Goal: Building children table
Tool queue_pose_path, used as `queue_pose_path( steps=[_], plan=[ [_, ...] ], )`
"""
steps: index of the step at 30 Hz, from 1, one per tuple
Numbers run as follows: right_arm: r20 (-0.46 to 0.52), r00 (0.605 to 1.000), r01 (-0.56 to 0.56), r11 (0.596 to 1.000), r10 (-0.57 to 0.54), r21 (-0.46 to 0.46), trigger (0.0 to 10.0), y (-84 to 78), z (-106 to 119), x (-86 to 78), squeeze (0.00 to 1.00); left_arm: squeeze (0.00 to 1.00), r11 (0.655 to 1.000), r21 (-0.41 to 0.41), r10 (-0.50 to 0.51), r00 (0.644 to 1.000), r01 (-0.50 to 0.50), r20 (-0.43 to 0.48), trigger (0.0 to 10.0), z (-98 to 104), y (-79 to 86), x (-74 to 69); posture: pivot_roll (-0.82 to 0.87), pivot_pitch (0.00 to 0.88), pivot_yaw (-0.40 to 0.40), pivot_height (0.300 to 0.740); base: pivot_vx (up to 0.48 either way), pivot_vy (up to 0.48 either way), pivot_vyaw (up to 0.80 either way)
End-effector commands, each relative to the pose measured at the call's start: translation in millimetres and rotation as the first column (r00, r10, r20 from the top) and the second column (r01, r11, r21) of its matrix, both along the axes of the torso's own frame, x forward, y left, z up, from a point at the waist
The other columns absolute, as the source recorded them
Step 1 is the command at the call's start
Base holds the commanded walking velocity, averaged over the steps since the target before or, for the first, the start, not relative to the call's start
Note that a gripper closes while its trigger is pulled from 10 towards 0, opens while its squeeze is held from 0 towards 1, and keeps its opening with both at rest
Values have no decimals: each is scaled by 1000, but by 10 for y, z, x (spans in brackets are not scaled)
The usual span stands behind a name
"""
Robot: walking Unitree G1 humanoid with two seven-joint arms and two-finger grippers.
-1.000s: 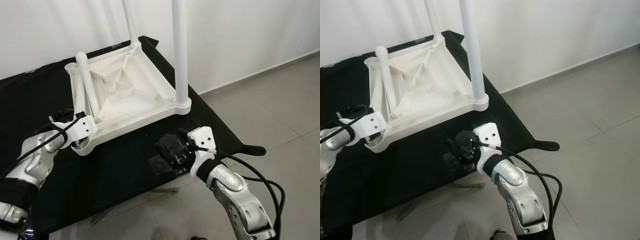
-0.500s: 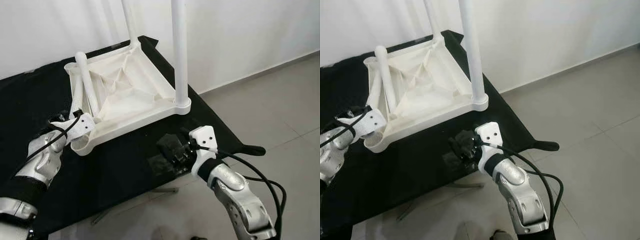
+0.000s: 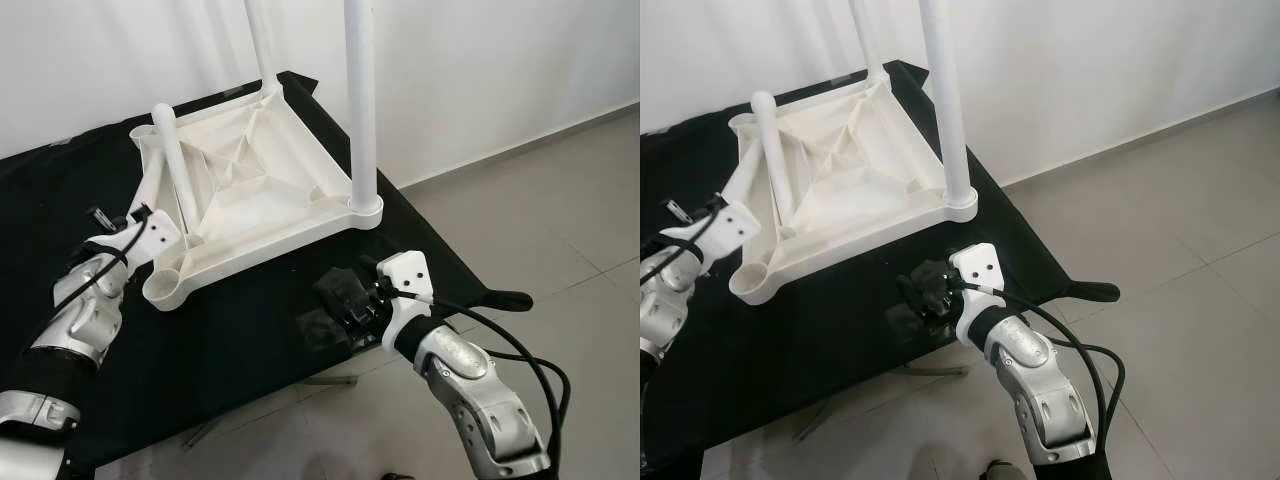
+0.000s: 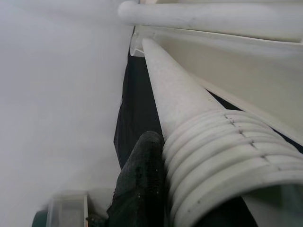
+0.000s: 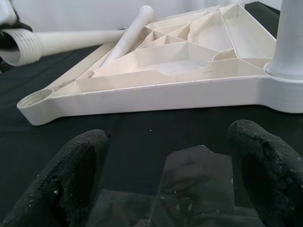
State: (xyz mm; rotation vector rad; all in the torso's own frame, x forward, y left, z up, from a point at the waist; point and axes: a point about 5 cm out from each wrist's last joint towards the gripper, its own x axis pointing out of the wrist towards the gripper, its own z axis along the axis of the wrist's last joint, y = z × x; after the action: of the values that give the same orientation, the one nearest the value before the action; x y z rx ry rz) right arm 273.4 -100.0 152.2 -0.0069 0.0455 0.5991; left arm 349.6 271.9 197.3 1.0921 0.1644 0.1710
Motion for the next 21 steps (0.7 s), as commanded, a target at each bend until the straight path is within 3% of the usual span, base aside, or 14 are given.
queue_pose_path(
  steps=[1,3,8,10,12,13,14,15,16,17,18,19,20,21],
  plan=[
    [-8,1000,-19,1000,19,4,10000,42,-17,2,0,0,998,-52,42,997,-39,69,0,124,114,-52,-126,116,101,740,0,0,0],
    [-8,1000,-19,1000,19,4,10000,42,-18,5,0,0,996,-75,52,994,-45,93,0,174,143,-66,-125,114,100,740,0,0,0],
    [-10,1000,-21,1000,21,7,10000,39,-26,24,0,0,961,-278,86,960,-9,265,0,528,277,-155,-120,103,94,740,0,0,0],
    [-15,1000,-24,1000,24,20,10000,38,-28,30,0,0,912,-403,79,928,81,365,0,681,286,-195,-115,94,92,740,0,0,0],
    [-15,1000,-24,1000,24,20,10000,38,-28,30,0,0,912,-403,79,928,81,365,0,681,286,-195,-115,94,92,740,0,0,0],
    [-24,999,-22,998,23,55,10000,33,-14,41,0,0,849,-501,87,891,169,447,0,790,306,-232,-114,91,91,740,0,0,0],
    [-41,999,-13,990,19,144,10000,30,34,69,0,0,712,-626,97,838,319,537,0,903,324,-277,-107,84,90,740,0,0,0],
    [-54,998,-19,965,34,261,10000,32,106,102,0,0,520,-695,104,771,496,629,0,1000,315,-345,-100,74,87,740,0,0,0],
    [-59,997,-25,941,48,338,10000,33,155,121,0,0,384,-696,114,717,607,687,0,1057,310,-400,-98,71,87,740,0,0,0],
    [-59,997,-25,941,48,338,10000,33,155,121,0,0,384,-696,114,717,607,687,0,1057,310,-400,-98,71,87,740,0,0,0],
    [-48,994,-64,898,94,436,10000,54,246,129,0,0,265,-679,100,681,685,726,0,1069,261,-461,-94,66,87,740,0,0,0],
    [-48,994,-64,898,94,436,10000,54,246,129,0,0,265,-679,100,681,685,726,0,1069,261,-461,-94,66,87,740,0,0,0],
    [-25,987,-121,847,157,518,10000,88,346,125,0,0,152,-648,57,648,746,759,0,1057,170,-537,-87,61,85,740,0,0,0],
    [-25,987,-121,847,157,518,10000,88,346,125,0,0,152,-648,57,648,746,759,0,1057,170,-537,-87,61,85,740,0,0,0]
  ],
)
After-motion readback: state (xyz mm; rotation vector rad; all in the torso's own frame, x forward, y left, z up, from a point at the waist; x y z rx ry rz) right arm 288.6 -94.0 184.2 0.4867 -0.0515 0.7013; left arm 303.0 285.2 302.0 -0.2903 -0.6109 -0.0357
